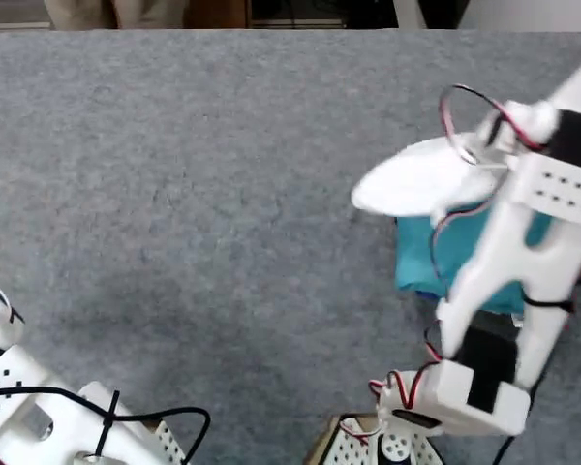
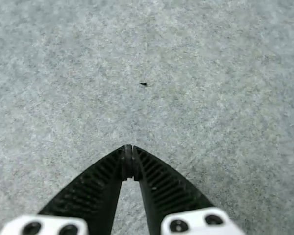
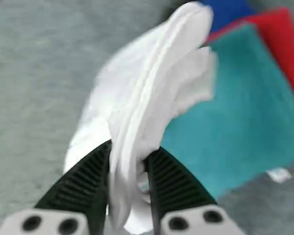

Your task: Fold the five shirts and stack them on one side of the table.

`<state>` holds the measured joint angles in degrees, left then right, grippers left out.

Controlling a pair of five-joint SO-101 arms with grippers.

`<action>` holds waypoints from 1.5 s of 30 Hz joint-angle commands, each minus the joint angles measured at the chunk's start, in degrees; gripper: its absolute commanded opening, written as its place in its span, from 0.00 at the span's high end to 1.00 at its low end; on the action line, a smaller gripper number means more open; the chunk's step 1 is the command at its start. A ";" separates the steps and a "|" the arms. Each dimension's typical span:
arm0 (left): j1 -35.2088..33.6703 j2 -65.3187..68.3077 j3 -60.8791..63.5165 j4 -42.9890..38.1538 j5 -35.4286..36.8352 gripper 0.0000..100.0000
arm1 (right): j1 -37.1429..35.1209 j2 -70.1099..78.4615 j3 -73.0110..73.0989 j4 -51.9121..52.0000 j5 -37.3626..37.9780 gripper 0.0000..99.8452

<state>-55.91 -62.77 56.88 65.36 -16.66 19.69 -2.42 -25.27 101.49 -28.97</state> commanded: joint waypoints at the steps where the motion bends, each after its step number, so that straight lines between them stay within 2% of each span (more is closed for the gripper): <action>1: 1.85 -0.92 -0.97 0.18 -0.26 0.98 | 6.55 -4.26 3.56 0.62 5.71 1.00; 7: 2.73 -0.92 -0.97 0.35 -0.26 0.98 | 12.18 -4.70 10.24 0.62 16.62 1.00; 18: 2.46 -0.92 -1.05 0.35 -0.53 0.98 | 18.42 -4.70 14.99 0.79 23.82 0.98; 21: 2.64 -0.92 -1.05 0.35 -0.53 0.98 | 19.56 -4.70 15.52 0.88 25.32 0.88; 27: 2.73 -0.92 -1.05 0.35 -0.53 0.98 | 19.47 -8.40 17.63 0.88 25.49 0.53; 30: 2.73 -0.92 -1.05 0.35 -0.44 0.98 | 17.80 -13.49 17.63 0.62 25.23 0.47; 35: 2.90 -0.92 -1.05 0.35 -0.35 0.98 | 11.65 -22.90 17.63 0.62 25.05 0.57; 41: 11.25 -1.01 -0.53 0.44 -0.97 0.98 | -1.01 -34.24 18.07 0.62 25.05 0.89; 43: 14.86 -1.10 -0.62 0.44 -3.52 0.98 | -4.88 -37.41 18.07 0.62 25.05 0.99; 45: 17.76 -1.10 -0.53 0.44 -5.89 0.98 | -8.31 -40.57 18.15 0.62 25.05 0.97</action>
<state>-42.20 -62.95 56.88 65.36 -19.82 16.44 -38.46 -7.34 101.49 -3.91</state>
